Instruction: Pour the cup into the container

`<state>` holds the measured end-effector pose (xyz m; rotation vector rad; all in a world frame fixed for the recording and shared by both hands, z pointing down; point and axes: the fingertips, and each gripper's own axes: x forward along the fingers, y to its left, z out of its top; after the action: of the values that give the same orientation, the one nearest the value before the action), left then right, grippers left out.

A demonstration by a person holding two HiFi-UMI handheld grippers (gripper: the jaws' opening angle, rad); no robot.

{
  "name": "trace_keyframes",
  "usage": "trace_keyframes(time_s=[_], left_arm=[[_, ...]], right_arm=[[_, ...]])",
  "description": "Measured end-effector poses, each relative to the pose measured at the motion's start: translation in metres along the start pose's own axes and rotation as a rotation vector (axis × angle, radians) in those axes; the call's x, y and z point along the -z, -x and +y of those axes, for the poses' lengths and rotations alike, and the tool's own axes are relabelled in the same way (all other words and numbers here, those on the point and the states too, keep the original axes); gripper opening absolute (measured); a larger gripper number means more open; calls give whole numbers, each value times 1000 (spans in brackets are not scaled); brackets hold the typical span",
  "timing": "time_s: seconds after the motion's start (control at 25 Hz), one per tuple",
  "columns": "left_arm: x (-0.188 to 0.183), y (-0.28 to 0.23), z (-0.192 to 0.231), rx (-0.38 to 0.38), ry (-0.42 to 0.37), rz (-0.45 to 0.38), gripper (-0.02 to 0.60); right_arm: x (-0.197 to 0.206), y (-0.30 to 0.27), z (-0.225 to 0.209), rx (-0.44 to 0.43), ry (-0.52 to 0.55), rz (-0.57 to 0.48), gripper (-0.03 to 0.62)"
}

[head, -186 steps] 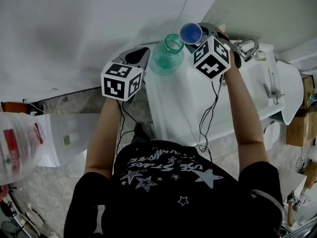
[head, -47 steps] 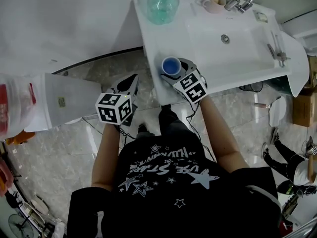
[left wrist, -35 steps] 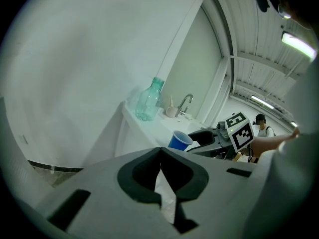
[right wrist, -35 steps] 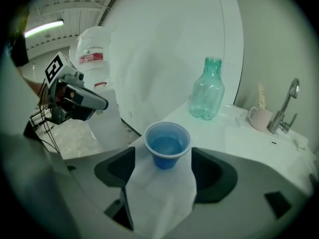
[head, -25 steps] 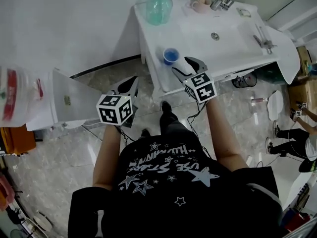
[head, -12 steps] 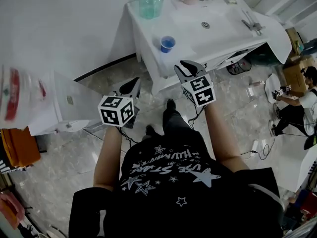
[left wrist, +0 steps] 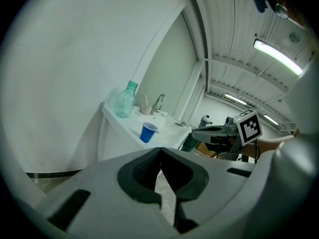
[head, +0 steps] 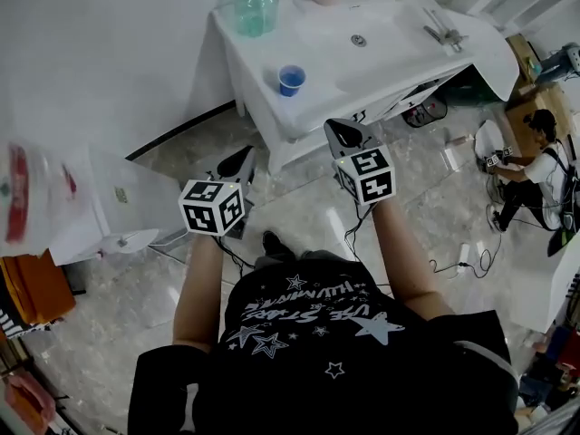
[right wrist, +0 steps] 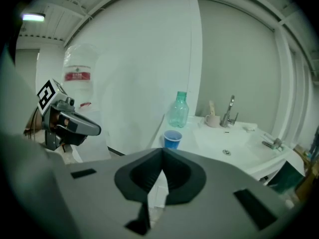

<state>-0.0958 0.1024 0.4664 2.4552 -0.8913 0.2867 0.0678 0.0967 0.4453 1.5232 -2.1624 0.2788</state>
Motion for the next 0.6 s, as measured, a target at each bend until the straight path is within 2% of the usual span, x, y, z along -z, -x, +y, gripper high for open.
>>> trace_keyframes(time_s=[0.28, 0.6], left_arm=[[12, -4, -15, 10, -2, 13, 9], [30, 4, -55, 4, -19, 25, 9]], right_arm=[[12, 14, 1, 2, -5, 13, 6], [34, 50, 3, -18, -29, -4, 5]])
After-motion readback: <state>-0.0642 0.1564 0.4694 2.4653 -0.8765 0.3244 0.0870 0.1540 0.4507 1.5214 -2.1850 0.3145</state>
